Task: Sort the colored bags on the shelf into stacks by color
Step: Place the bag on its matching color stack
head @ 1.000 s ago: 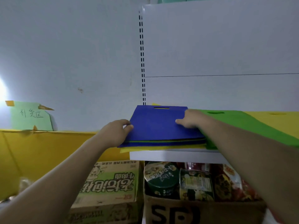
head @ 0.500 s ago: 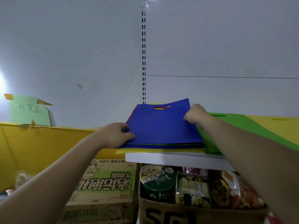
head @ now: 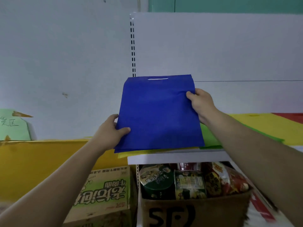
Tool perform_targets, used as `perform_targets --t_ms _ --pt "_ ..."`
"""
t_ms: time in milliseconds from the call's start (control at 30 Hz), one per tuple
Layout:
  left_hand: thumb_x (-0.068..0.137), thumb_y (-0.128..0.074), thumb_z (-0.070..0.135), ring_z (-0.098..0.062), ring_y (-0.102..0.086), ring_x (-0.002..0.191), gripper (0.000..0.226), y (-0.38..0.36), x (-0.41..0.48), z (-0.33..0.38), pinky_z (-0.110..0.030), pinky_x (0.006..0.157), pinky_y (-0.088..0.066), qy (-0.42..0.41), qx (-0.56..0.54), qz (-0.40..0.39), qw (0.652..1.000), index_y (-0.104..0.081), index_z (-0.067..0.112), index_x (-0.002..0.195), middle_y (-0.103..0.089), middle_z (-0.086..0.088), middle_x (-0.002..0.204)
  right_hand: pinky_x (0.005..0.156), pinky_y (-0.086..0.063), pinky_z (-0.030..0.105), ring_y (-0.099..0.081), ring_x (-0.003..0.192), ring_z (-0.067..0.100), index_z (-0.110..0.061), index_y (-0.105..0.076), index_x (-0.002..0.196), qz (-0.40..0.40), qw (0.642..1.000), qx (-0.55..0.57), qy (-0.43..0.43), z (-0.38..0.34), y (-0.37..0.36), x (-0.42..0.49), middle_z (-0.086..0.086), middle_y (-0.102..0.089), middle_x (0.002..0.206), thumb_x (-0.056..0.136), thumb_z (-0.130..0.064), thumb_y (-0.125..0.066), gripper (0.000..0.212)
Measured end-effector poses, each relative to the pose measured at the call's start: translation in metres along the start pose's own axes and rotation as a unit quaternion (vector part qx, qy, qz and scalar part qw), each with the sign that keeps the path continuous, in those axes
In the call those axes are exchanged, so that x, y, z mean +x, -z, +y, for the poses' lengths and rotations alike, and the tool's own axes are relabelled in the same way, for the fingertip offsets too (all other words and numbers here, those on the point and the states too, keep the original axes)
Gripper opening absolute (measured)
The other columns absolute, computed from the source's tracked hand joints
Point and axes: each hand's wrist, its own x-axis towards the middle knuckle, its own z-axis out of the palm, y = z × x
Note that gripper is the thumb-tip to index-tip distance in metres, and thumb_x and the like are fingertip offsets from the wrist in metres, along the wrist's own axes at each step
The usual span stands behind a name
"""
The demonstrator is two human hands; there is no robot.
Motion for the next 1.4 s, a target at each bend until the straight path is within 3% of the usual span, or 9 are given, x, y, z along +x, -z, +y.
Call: perform_targets --t_ms 100,300,500,667,833,933,1133,1300,1400 --pt "0.091 -0.059 0.014 -0.012 -0.06 0.083 0.06 0.004 -0.006 0.005 -0.036 0.072 -0.051 -0.043 -0.036 0.037 0.998 -0.031 0.02 0.144 -0.06 0.004 0.093 0.074 -0.054 0.037 -0.062 0.079 0.018 -0.014 -0.064 0.091 0.039 0.999 0.0 0.026 -0.015 0.015 -0.02 0.002 -0.066 0.091 0.093 -0.015 -0.054 0.011" --pt "0.09 -0.055 0.006 -0.016 -0.059 0.085 0.054 -0.013 -0.03 0.025 -0.039 0.074 -0.05 -0.153 -0.066 0.027 0.986 -0.039 0.027 0.137 -0.056 0.004 0.09 0.08 -0.054 0.036 -0.063 0.083 0.017 -0.017 -0.066 0.09 0.129 0.99 -0.013 0.061 -0.036 0.063 -0.077 0.003 -0.068 0.094 0.093 -0.012 -0.054 0.013" --pt "0.092 -0.05 0.003 -0.003 -0.056 0.081 0.055 -0.06 -0.06 0.042 -0.023 0.06 -0.044 -0.207 -0.074 -0.06 0.974 -0.037 0.027 0.139 -0.052 0.015 0.09 0.069 -0.053 0.033 -0.062 0.081 0.017 -0.014 -0.06 0.089 0.216 0.974 -0.069 -0.01 -0.037 0.129 -0.128 0.0 -0.066 0.092 0.093 -0.024 -0.057 0.011" --pt "0.091 -0.048 0.002 -0.011 -0.054 0.084 0.056 -0.109 -0.085 0.072 -0.023 0.058 -0.039 -0.243 -0.063 -0.116 0.961 -0.039 0.032 0.137 -0.051 0.005 0.1 0.079 -0.054 0.035 -0.065 0.087 0.019 -0.01 -0.063 0.101 0.233 0.967 -0.076 -0.071 -0.045 0.199 -0.156 0.001 -0.069 0.096 0.093 -0.029 -0.059 0.022" --pt "0.09 -0.049 0.0 -0.013 -0.055 0.074 0.053 -0.173 -0.115 0.112 -0.028 0.058 -0.041 -0.241 -0.087 -0.164 0.953 -0.042 0.026 0.136 -0.05 0.004 0.085 0.077 -0.056 0.04 -0.066 0.091 0.023 -0.015 -0.059 0.094 0.306 0.946 -0.098 -0.052 -0.059 0.278 -0.186 0.006 -0.067 0.103 0.092 -0.014 -0.06 0.003" --pt "0.091 -0.049 -0.002 -0.002 -0.053 0.068 0.052 -0.216 -0.137 0.138 -0.018 0.055 -0.038 -0.231 -0.107 -0.185 0.949 -0.042 0.021 0.136 -0.051 0.007 0.079 0.079 -0.057 0.042 -0.066 0.092 0.023 -0.019 -0.055 0.096 0.322 0.939 -0.12 -0.015 -0.07 0.327 -0.207 0.005 -0.066 0.105 0.092 -0.013 -0.059 0.008" --pt "0.091 -0.047 -0.002 0.003 -0.054 0.073 0.053 -0.301 -0.181 0.178 -0.018 0.056 -0.039 -0.217 -0.143 -0.214 0.942 -0.042 0.025 0.136 -0.056 0.009 0.084 0.085 -0.055 0.04 -0.064 0.098 0.021 -0.016 -0.056 0.11 0.335 0.924 -0.182 -0.015 -0.078 0.423 -0.249 0.001 -0.065 0.112 0.095 -0.009 -0.055 0.017" --pt "0.088 -0.046 -0.006 -0.013 -0.062 0.092 0.056 -0.367 -0.212 0.208 -0.03 0.069 -0.047 -0.215 -0.177 -0.262 0.924 -0.042 0.027 0.133 -0.06 0.017 0.093 0.084 -0.053 0.038 -0.06 0.1 0.023 -0.016 -0.054 0.114 0.389 0.892 -0.221 -0.058 -0.079 0.49 -0.271 0.0 -0.061 0.114 0.096 -0.01 -0.052 0.019" --pt "0.09 -0.047 -0.003 0.001 -0.055 0.081 0.052 -0.4 -0.224 0.231 -0.017 0.061 -0.041 -0.226 -0.185 -0.268 0.918 -0.042 0.025 0.132 -0.055 0.018 0.092 0.08 -0.052 0.035 -0.06 0.098 0.023 -0.013 -0.054 0.119 0.426 0.875 -0.226 -0.047 -0.083 0.525 -0.277 0.001 -0.06 0.113 0.096 -0.012 -0.051 0.022"
